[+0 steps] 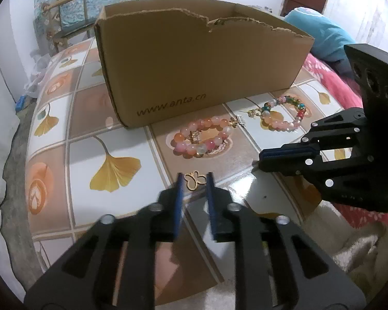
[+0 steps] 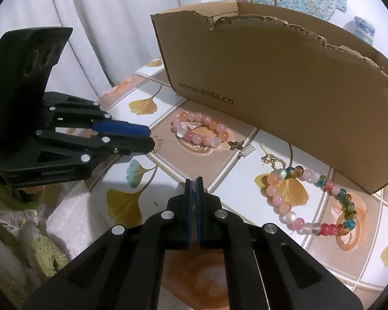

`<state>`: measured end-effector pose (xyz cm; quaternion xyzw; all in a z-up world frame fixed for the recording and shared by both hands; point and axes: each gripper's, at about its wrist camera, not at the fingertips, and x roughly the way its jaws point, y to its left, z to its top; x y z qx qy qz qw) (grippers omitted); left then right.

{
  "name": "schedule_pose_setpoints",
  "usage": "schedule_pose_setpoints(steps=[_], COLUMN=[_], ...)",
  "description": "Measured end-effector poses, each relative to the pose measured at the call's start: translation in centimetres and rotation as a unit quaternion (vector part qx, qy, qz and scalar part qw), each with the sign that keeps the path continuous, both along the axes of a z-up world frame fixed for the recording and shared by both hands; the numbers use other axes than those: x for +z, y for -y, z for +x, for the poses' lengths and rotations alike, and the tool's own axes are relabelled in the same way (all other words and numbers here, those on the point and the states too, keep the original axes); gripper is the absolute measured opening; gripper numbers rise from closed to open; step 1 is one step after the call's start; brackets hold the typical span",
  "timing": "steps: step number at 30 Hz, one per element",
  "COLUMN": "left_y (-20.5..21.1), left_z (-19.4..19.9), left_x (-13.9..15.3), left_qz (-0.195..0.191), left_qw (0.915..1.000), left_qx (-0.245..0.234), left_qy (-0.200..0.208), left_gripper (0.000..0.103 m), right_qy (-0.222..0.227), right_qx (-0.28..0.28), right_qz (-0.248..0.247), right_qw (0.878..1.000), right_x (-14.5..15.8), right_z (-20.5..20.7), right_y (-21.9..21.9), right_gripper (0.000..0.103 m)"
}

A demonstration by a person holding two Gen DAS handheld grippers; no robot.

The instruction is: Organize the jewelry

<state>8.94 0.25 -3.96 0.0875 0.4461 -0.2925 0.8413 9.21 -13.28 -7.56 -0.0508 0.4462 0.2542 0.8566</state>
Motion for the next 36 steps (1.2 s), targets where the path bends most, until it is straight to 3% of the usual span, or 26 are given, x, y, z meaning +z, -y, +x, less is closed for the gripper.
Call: schedule_pose_setpoints(steps=[3, 13, 24, 28, 33, 36], left_y=[0.0, 0.5, 1.3, 1.3, 1.2, 1.3], left_z=[0.1, 0.8, -0.6, -0.2, -0.1, -0.1], left_x=[0.3, -0.3, -0.2, -0.1, -0.1, -0.1], left_qz=[0.008, -0.005, 0.018, 0.013, -0.006, 0.009], left_qw=[0.9999, 0.9998, 0.9997, 0.9995, 0.9991, 0.9995], left_qx=[-0.004, -0.021, -0.013, 0.022, 0.031, 0.028], left_qy=[0.010, 0.000, -0.006, -0.018, -0.029, -0.014], left_gripper=[0.027, 0.027, 0.027, 0.027, 0.027, 0.027], right_qy=[0.009, 0.009, 0.006, 0.001, -0.001, -0.001], right_qx=[0.001, -0.013, -0.031, -0.044, -0.052, -0.049], right_qz=[0.001, 0.015, 0.030, 0.036, 0.044, 0.044], right_qw=[1.000, 1.000, 0.999, 0.998, 0.998, 0.998], right_x=[0.4, 0.7, 0.7, 0.8, 0.8, 0.8], right_z=[-0.2, -0.4, -0.3, -0.8, -1.3, -1.4], right_y=[0.3, 1.6, 2.3, 3.0, 3.3, 3.3], right_gripper=[0.003, 0.003, 0.004, 0.019, 0.020, 0.020])
